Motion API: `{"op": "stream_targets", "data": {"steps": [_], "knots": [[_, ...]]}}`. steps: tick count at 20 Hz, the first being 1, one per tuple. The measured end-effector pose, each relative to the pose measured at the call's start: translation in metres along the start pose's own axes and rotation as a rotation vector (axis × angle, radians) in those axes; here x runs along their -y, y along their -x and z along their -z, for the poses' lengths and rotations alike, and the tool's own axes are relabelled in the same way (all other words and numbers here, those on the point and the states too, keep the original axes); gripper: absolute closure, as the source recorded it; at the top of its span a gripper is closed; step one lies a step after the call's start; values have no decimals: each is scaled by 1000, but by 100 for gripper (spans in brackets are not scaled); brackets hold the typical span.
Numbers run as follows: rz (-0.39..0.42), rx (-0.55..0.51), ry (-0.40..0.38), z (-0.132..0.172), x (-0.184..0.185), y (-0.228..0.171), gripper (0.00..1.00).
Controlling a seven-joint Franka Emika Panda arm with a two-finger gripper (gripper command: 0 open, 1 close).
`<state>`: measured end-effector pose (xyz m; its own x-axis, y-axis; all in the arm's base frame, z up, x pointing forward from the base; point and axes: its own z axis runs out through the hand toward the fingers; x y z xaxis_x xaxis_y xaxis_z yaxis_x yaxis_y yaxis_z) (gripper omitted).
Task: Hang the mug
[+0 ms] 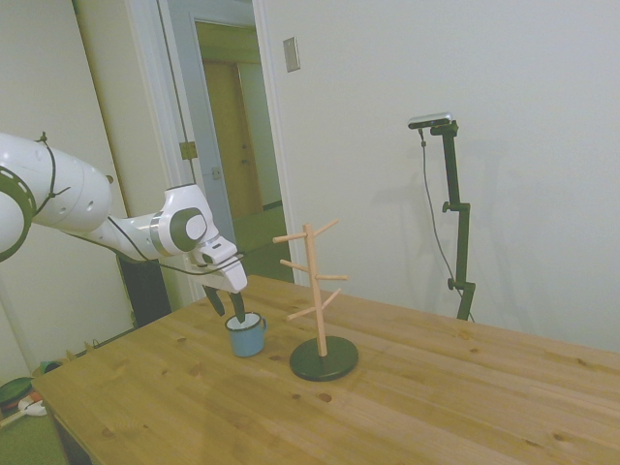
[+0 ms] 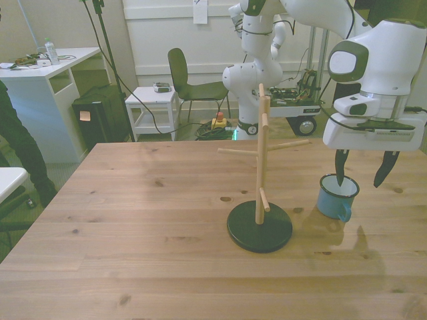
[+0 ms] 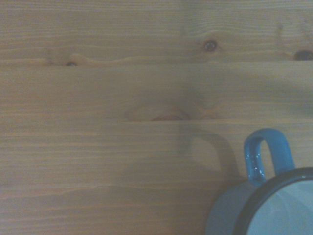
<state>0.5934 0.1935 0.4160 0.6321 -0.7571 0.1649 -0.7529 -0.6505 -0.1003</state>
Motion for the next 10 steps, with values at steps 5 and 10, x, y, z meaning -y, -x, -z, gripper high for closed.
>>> {"op": "stream_targets", "data": {"steps": [5, 10], "knots": [[7, 7, 12, -14, 11, 9, 0], [7, 9, 25, -24, 12, 10, 100]]}}
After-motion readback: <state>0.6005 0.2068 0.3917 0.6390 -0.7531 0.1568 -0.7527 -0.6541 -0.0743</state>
